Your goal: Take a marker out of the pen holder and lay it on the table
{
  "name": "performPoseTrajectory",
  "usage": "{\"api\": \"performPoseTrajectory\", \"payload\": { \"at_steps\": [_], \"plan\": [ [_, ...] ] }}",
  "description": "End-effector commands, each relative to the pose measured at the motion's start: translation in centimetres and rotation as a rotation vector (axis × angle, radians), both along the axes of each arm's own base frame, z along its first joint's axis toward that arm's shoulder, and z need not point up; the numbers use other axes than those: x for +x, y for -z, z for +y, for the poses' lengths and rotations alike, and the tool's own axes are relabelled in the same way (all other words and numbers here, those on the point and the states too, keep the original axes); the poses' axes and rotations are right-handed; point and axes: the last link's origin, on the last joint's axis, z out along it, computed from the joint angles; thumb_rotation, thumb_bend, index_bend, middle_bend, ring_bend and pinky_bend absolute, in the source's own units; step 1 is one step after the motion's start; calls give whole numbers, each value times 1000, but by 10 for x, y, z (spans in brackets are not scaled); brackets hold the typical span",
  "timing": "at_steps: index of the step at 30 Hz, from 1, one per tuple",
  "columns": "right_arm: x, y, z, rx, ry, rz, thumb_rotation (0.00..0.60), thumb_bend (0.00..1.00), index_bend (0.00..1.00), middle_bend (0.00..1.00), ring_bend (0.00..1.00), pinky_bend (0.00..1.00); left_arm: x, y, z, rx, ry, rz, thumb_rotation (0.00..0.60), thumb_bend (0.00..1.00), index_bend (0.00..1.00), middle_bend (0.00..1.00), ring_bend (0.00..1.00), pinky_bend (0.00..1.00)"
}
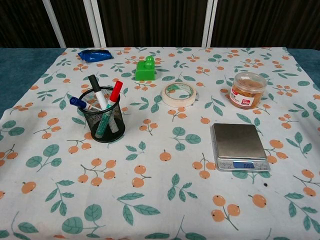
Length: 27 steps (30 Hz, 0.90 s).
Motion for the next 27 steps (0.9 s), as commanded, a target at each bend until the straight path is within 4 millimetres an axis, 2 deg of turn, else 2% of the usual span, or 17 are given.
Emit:
{"api": "performPoseTrajectory", "payload": {
  "at_steps": [1,27],
  "plan": [
    [0,0,0,0,0,0,600,153,70,0,64,172,0,0,0,0,0,0,600,190,154,12,0,0],
    [0,0,0,-3,0,2,600,152,71,0,64,173,-1,-3,1,0,-6,-25,600,191,161,12,0,0]
  ]
}}
